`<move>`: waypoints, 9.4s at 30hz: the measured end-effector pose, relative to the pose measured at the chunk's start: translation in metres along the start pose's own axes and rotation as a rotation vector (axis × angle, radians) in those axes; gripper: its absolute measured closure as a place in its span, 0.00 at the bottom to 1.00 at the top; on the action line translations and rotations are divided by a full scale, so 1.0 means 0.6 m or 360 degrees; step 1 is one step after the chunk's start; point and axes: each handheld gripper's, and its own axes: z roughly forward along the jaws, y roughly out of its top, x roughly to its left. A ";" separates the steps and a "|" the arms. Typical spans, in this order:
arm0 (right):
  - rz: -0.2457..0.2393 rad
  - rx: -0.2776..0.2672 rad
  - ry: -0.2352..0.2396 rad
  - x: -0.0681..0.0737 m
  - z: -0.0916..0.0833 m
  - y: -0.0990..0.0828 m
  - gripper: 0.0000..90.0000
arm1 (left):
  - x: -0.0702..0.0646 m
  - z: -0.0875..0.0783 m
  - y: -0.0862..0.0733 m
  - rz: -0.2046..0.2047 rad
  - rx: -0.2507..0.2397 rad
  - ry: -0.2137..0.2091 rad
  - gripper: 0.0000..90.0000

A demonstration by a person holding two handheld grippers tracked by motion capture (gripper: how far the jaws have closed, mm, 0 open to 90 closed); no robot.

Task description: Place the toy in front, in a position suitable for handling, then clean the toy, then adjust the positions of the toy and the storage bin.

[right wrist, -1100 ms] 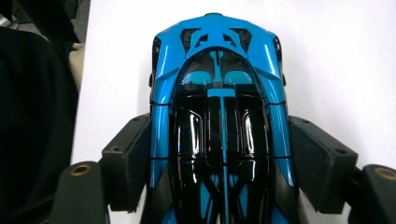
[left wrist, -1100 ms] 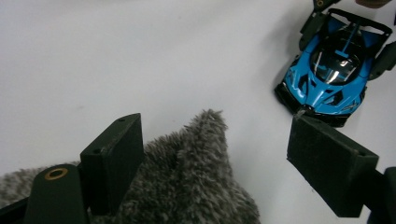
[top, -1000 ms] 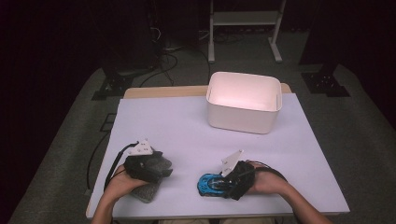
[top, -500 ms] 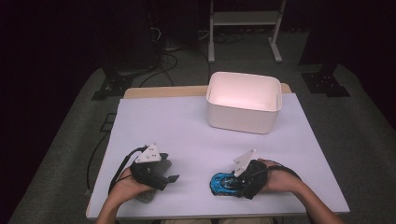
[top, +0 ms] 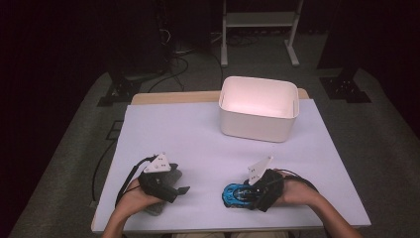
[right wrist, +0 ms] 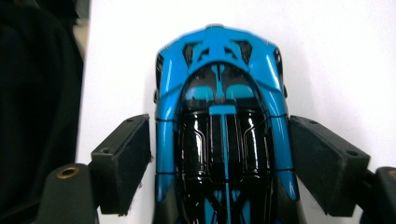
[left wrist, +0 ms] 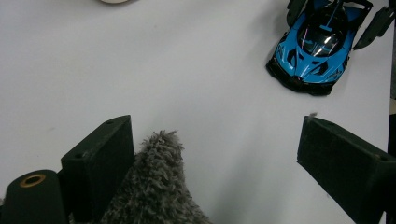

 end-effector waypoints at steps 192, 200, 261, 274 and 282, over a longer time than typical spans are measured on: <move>0.0032 0.0113 -0.0293 -0.279 -0.163 0.144 0.96 | -0.003 0.008 -0.005 -0.0024 -0.0046 -0.0084 0.08; 0.0051 0.0165 -0.0280 -0.287 -0.152 0.145 0.96 | -0.003 0.006 -0.007 -0.0027 -0.0040 -0.0081 0.08; -0.0224 0.0077 0.0008 -0.150 -0.108 0.183 0.95 | -0.003 0.002 -0.011 -0.0034 -0.0029 -0.0060 0.08; -0.0256 0.0072 0.0037 -0.129 -0.107 0.184 0.95 | -0.004 0.004 -0.011 -0.0027 -0.0013 -0.0063 0.08; -0.0254 0.0079 0.0023 -0.123 -0.109 0.186 0.94 | -0.005 0.003 -0.011 -0.0021 -0.0011 -0.0066 0.08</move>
